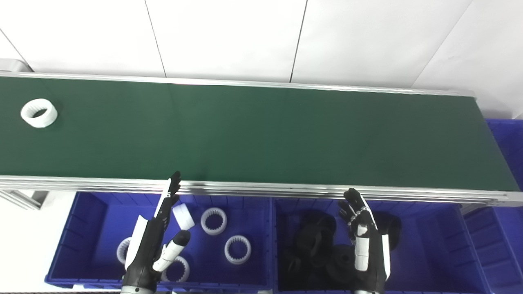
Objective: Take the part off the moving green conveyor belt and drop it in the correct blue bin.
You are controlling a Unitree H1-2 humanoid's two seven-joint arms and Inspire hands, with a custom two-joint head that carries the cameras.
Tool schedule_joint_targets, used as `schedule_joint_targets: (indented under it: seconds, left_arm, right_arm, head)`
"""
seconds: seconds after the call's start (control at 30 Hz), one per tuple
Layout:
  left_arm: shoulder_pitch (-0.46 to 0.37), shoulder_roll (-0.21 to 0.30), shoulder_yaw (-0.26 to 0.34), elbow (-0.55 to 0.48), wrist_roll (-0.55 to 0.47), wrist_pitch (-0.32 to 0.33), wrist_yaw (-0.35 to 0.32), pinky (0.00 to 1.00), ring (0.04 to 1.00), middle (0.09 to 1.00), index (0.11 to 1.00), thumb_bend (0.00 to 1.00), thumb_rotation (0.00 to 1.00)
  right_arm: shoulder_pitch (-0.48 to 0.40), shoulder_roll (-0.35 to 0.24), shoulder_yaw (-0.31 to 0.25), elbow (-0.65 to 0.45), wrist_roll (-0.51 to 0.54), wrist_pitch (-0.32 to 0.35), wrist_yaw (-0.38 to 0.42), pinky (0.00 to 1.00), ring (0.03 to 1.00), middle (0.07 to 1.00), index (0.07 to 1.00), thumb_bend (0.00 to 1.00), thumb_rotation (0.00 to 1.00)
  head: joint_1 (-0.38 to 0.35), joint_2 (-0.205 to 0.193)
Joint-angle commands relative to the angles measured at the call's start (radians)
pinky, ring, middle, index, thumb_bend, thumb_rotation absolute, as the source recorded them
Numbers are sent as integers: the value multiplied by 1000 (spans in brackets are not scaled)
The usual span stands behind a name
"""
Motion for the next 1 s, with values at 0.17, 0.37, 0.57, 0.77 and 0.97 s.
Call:
schedule_joint_targets:
  seconds: [0.17,0.37,0.57,0.77,0.97]
  left_arm:
    - [26,-8,-6,-51,-1,6,0,1000,1000,1000,1000,810,1000]
    - [20,0,-6,-21,-20,-38,-5,997,1000,1000,1000,823,1000]
    - [28,-4,-9,-28,-25,-28,-8,1000,1000,1000,1000,816,1000]
    - [30,-5,-12,-23,-23,-30,-5,976,999,1000,1000,833,1000]
    - [31,-4,-14,-33,-23,-19,-6,973,998,1000,1000,838,1000]
  right_arm:
    - [5,-23,32,-13,-70,-35,-36,929,926,917,914,855,996]
    - [6,-46,62,-7,-64,-34,-56,949,940,928,921,876,994]
    - [8,-59,71,-8,-46,-34,-47,954,946,934,921,883,975]
    - [8,-66,75,-8,-46,-34,-50,950,946,940,929,879,977]
    - [8,-65,74,-6,-45,-34,-52,950,943,938,930,873,978]
  head:
    - [3,-7]
    - [9,-12]
    - [18,-19]
    - [23,-22]
    - [23,-22]
